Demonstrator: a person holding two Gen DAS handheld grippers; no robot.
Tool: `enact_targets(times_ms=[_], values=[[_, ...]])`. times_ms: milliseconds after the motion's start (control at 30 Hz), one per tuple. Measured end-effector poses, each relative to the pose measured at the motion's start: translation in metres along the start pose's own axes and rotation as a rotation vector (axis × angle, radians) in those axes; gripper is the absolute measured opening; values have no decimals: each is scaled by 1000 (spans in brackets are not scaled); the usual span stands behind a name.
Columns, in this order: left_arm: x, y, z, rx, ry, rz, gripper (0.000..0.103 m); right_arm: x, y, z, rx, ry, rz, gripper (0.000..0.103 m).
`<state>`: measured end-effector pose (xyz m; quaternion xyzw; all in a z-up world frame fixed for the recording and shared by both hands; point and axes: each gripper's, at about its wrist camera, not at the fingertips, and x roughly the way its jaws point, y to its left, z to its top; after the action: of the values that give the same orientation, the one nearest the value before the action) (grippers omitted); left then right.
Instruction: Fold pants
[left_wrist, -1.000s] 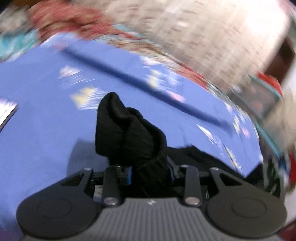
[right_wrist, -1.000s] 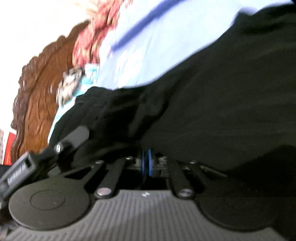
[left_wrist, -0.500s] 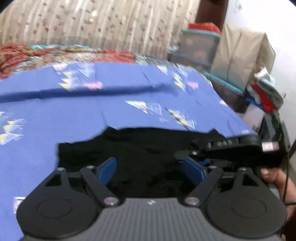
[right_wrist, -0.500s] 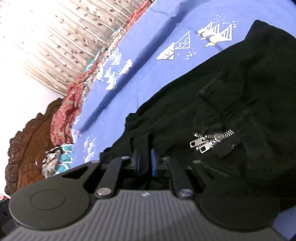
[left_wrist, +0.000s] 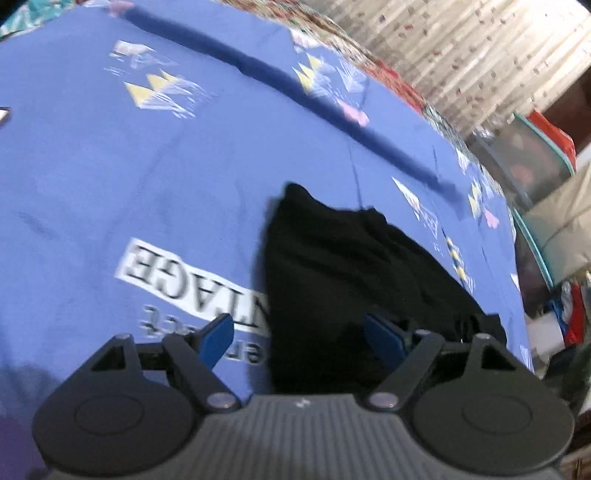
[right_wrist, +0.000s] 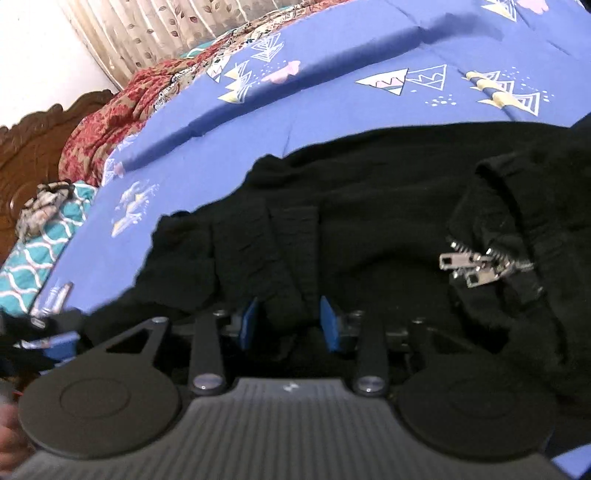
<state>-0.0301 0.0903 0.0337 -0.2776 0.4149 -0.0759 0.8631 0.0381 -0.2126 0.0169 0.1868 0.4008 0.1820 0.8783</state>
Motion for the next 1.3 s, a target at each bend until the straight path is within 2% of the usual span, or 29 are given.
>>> enact_targets(times_ms=[100,133,200,267,300,333,367,400,433,533,633,700,733,767,800,933,1033,1100,1167,1233,1300], values=[[20,0,-3,-13,53,-16,76,-32,-15,5,27,-94,13,42],[28,0,-6,-22,77,-16,71,-45,-21,3,29,-128,1,43],[36,-4,-13,-4,78,14,70,-72,-37,3,22,-204,-62,44],[37,-16,-18,68,58,53,70,-97,-57,1,15,-272,-148,47],[38,-21,-21,106,54,80,69,-109,-70,-1,21,-307,-196,51],[38,-27,-24,145,48,104,68,-120,-85,-3,33,-334,-247,62],[38,-31,-27,182,44,127,67,-126,-98,-5,56,-347,-297,69],[39,-35,-30,210,40,146,67,-132,-113,-8,99,-350,-346,69],[37,-38,-32,225,38,159,67,-136,-128,-10,141,-347,-359,69],[31,-42,-29,211,53,174,67,-137,-162,-17,282,-320,-328,69],[11,-30,-19,119,59,116,68,-127,-177,-21,367,-297,-284,69],[-3,-23,-11,81,27,98,69,-127,-172,-21,340,-289,-274,67],[-13,-22,-7,77,7,99,69,-126,-166,-20,314,-273,-280,51],[-22,-22,-4,77,-17,102,69,-123,-159,-17,294,-253,-292,25],[-30,-23,0,80,-36,99,69,-120,-151,-13,286,-247,-294,20],[-48,-39,17,114,-76,38,76,-133,-107,-8,178,-321,-233,17],[-41,-68,31,160,-58,-45,85,-128,-64,0,24,-313,-165,17],[-28,-99,39,217,-20,-109,91,-121,-39,-3,-71,-295,-139,17],[-12,-133,44,299,31,-185,103,-112,-22,-6,-134,-277,-128,17],[9,-165,42,357,80,-200,103,-104,-12,-10,-172,-257,-114,17],[36,-187,39,366,159,-209,103,-96,-9,-11,-171,-239,-93,17]])
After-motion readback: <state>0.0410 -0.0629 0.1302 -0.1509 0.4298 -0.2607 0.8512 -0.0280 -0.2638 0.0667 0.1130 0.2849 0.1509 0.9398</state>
